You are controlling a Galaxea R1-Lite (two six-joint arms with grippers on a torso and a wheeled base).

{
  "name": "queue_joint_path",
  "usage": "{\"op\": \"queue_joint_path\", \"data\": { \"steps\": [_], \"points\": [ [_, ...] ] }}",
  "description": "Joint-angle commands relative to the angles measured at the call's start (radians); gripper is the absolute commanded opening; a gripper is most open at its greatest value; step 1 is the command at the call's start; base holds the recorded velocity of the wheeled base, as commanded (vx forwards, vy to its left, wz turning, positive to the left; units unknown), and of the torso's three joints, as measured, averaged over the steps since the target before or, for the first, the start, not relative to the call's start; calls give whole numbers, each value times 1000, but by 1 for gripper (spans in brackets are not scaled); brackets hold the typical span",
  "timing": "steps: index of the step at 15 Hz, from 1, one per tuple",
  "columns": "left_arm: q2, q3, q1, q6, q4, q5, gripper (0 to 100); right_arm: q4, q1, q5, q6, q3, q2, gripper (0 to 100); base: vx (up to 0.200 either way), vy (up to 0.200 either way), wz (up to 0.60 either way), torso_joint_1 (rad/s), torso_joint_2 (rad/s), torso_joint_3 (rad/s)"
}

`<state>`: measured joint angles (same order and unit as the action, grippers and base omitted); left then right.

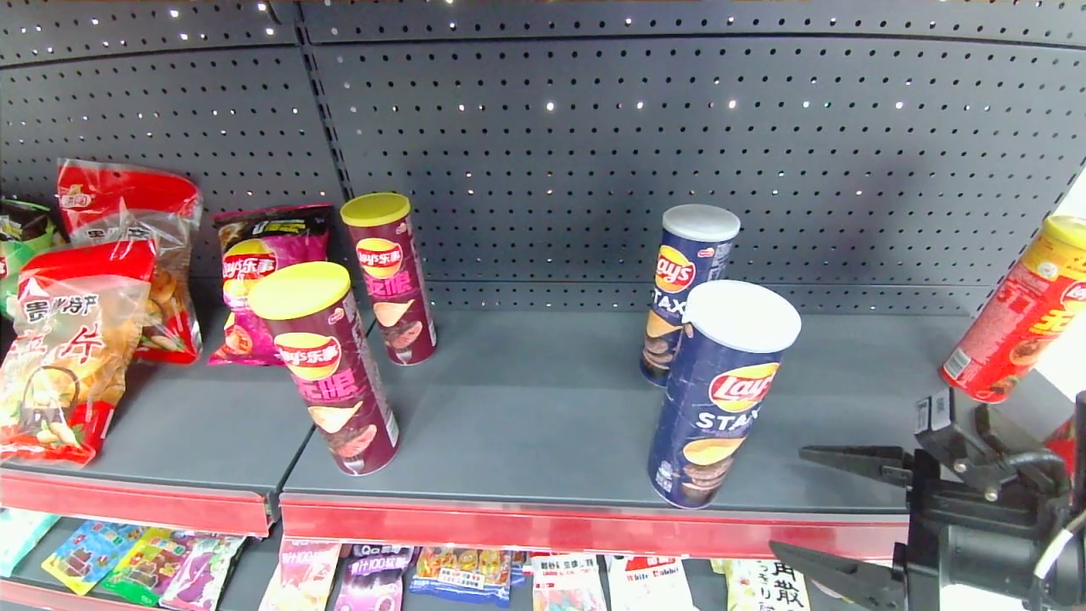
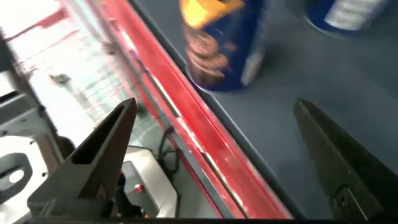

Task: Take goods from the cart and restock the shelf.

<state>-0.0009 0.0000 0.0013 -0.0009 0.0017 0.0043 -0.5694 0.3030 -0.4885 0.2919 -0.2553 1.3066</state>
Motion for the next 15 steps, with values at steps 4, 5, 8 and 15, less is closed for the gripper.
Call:
{"op": "queue_joint_path", "data": {
  "steps": [4,5,8,15],
  "points": [
    [1,0,0,-1,0,0,100,-4,-1,176,-13,-13,-59,100,0,0,0,0,0,0],
    [1,0,0,-1,0,0,100,-4,1,217,-22,-22,-53,100,0,0,0,0,0,0],
    [1,0,0,-1,0,0,100,-23,-8,289,-22,-24,-18,100,0,0,0,0,0,0],
    [1,0,0,1,0,0,100,-52,-24,370,0,-18,68,100,0,0,0,0,0,0]
  ]
}}
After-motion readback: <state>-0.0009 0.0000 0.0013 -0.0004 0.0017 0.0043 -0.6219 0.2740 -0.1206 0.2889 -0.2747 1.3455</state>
